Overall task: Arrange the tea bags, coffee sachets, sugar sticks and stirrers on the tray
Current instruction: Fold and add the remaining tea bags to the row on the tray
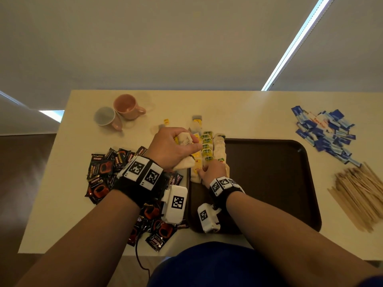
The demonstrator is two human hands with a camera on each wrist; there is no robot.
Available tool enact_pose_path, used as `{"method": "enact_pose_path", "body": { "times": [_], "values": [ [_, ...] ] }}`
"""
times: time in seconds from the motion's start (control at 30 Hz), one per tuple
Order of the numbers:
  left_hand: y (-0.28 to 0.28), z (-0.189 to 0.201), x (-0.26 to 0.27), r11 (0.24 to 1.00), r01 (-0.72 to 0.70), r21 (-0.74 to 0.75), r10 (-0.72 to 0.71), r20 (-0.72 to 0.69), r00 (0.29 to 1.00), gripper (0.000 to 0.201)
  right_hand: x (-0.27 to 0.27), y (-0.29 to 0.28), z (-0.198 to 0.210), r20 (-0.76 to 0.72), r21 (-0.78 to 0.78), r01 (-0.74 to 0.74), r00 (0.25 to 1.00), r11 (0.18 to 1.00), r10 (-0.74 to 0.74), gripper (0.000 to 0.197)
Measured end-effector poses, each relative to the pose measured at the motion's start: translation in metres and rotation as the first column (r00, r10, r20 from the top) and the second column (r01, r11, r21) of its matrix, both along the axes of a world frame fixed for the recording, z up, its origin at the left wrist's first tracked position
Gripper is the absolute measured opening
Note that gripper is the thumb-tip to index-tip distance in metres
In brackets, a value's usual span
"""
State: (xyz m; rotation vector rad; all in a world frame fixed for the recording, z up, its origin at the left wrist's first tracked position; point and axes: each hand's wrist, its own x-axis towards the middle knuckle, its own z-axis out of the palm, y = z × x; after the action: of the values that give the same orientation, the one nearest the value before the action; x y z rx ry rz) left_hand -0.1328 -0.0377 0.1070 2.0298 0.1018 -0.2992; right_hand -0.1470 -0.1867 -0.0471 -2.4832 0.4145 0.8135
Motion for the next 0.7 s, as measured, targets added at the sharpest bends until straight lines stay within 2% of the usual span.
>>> {"method": "enact_pose_path", "body": {
  "times": [0.1, 0.17, 0.27, 0.33, 0.4, 0.47, 0.6, 0.7],
  "values": [
    [-0.001, -0.001, -0.001, 1.0, -0.013, -0.022, 0.013, -0.008, 1.0, 0.012, -0.003, -0.004, 0.007, 0.023, -0.007, -0.025, 0.999, 1.0, 0.025, 0.038],
    [-0.003, -0.001, -0.002, 0.999, -0.017, -0.043, 0.016, -0.009, 1.0, 0.01, -0.005, -0.012, 0.018, 0.037, 0.044, -0.043, 0.998, 0.998, 0.041, 0.04],
    [-0.007, 0.0, -0.003, 0.999, -0.011, -0.052, 0.011, 0.005, 1.0, 0.012, -0.003, -0.032, 0.05, 0.085, 0.279, -0.005, 0.996, 0.96, -0.02, 0.03],
    [-0.011, 0.002, -0.003, 0.998, -0.008, -0.057, 0.008, 0.013, 1.0, 0.015, 0.002, -0.044, 0.078, 0.233, 0.389, -0.051, 0.971, 0.92, -0.045, 0.027],
    [-0.018, 0.005, -0.003, 0.994, -0.03, -0.108, 0.03, 0.001, 1.0, 0.023, 0.008, -0.052, 0.111, 0.346, 0.474, -0.106, 0.935, 0.874, -0.074, 0.029],
    [-0.025, 0.007, -0.003, 0.976, -0.103, -0.19, 0.094, -0.054, 0.994, 0.036, 0.011, -0.057, 0.142, 0.389, 0.561, -0.145, 0.915, 0.815, -0.105, 0.036],
    [-0.042, 0.013, -0.002, 0.947, -0.209, -0.245, 0.185, -0.12, 0.975, 0.043, 0.002, -0.057, 0.183, 0.27, 0.666, -0.168, 0.963, 0.727, -0.025, 0.046],
    [-0.053, 0.016, 0.0, 0.922, -0.27, -0.279, 0.222, -0.191, 0.956, 0.045, -0.005, -0.055, 0.186, 0.192, 0.719, -0.135, 0.981, 0.682, -0.008, 0.036]
  ]
}}
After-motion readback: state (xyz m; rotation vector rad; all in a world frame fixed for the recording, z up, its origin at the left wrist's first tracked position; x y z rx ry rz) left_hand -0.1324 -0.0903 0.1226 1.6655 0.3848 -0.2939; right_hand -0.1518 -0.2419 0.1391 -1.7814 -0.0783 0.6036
